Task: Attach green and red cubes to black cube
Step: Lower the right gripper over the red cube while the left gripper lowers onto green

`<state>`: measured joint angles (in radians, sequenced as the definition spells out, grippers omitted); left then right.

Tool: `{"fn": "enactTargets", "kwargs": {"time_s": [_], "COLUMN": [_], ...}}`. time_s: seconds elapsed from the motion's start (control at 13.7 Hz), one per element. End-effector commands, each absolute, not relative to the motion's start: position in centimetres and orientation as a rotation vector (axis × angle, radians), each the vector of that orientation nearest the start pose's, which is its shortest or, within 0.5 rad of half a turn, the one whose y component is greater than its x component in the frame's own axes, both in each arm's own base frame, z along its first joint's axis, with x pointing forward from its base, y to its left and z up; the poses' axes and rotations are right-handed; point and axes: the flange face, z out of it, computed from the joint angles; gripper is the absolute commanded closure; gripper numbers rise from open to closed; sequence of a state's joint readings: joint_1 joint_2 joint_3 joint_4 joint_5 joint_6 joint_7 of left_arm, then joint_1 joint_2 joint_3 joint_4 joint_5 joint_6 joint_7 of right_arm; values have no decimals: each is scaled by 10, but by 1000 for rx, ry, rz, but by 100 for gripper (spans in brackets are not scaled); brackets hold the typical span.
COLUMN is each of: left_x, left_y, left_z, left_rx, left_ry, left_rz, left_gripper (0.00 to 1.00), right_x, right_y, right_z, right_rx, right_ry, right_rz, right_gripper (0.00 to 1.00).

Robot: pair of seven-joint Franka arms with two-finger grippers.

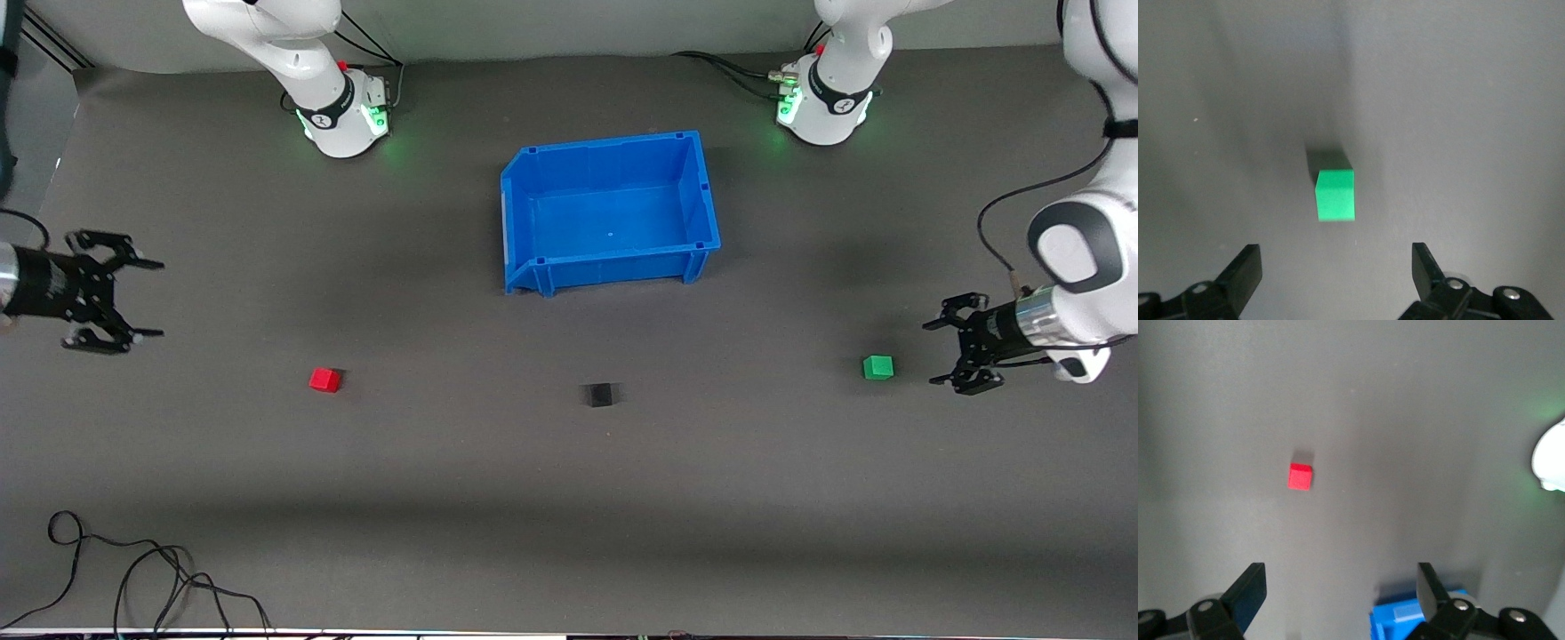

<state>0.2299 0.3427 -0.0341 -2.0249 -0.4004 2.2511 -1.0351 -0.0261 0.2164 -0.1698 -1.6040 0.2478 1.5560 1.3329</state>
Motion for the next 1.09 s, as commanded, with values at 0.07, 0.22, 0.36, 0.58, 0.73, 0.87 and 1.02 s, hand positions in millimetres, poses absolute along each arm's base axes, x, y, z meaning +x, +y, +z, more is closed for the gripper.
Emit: {"fn": "enactTargets", "kwargs": {"time_s": [0.07,0.22,0.36,0.58,0.73,0.87,1.02], "left_x": [577,576,574,572,573,573,573], "left_y": [103,102,97,94,91,88,87], "left_z": [228,209,199,192,190,186,185], "left_rx": [-2398,-2378,-2374,-2370,-2374,-2375,-2366], "left_ry": [-2345,-2356,-2352,-2341,-2338,-2334,-2354], "left_rz": [388,393,402,418,409,412,418], "left_gripper": [0,0,0,0,0,0,0], "right_x": [592,594,596,606,619,624,633], "right_y": [-79,-61,-58,-61,-70,-72,-68], "right_z": [433,395,390,369,350,309,265], "right_rx": [-2087,-2093,-2040,-2027,-2019,-2024,-1966], "right_ry": [2200,2207,2270,2304,2332,2366,2434], "right_rz": [449,409,413,409,416,438,377], "right_gripper": [0,0,0,0,0,0,0]}}
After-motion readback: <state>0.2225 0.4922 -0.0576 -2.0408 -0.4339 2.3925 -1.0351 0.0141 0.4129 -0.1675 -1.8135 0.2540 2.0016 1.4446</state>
